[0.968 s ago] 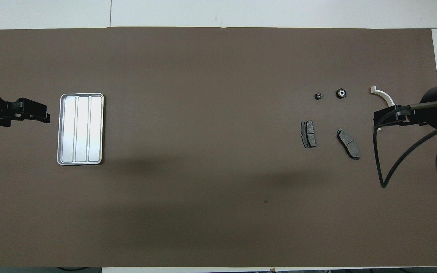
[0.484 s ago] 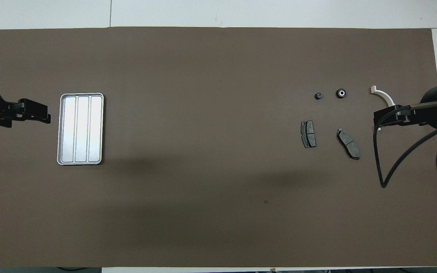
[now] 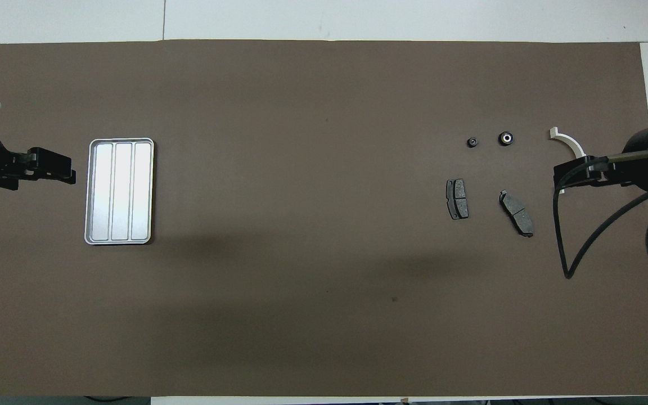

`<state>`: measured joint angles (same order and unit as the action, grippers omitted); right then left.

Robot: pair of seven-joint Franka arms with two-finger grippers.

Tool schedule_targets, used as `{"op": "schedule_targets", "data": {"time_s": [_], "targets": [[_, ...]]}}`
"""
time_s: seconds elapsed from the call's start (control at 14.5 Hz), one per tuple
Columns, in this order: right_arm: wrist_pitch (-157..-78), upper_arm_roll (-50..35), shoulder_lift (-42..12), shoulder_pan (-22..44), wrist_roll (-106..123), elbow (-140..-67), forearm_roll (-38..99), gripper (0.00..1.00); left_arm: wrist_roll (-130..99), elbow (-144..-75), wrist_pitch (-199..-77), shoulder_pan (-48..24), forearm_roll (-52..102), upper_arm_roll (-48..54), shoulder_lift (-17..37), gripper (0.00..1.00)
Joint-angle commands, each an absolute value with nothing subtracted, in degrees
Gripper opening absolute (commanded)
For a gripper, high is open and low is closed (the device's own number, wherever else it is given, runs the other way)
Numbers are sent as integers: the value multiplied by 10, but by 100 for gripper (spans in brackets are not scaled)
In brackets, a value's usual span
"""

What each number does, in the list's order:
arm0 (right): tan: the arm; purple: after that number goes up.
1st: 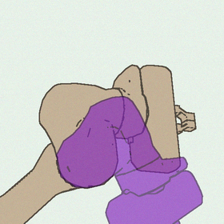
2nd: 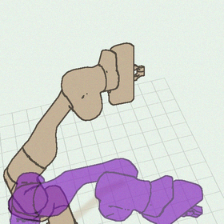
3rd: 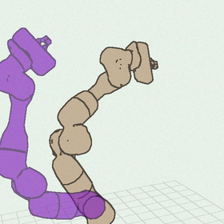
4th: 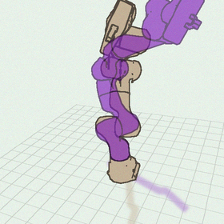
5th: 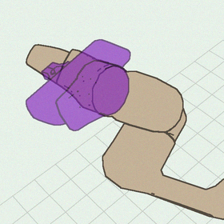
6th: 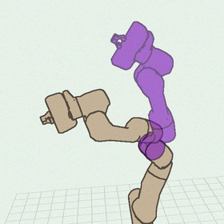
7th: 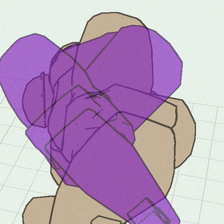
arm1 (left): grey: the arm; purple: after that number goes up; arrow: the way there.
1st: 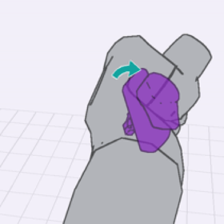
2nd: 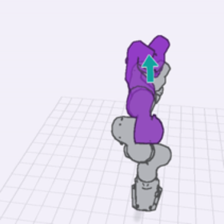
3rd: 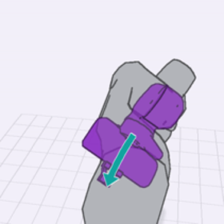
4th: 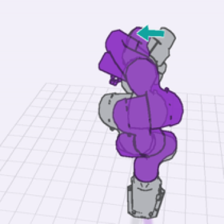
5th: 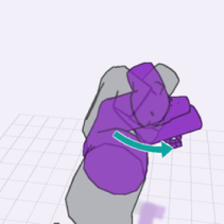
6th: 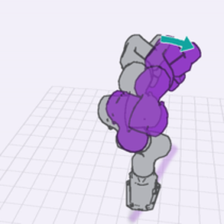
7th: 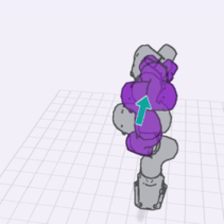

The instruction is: Pick bearing gear from pile to tray

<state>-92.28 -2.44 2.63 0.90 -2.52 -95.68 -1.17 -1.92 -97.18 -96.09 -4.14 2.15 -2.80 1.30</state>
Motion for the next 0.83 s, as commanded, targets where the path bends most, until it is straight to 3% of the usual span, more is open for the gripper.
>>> {"op": "schedule_targets", "data": {"time_s": [0.0,0.76], "targets": [[-931,-28,33,0,-6,-962,-4,100,-27,-998,-977,-46,23,-30,-7,100],[-941,-28,41,-1,-11,-983,-7,100,-26,-999,-983,-46,23,-30,-8,100]]}}
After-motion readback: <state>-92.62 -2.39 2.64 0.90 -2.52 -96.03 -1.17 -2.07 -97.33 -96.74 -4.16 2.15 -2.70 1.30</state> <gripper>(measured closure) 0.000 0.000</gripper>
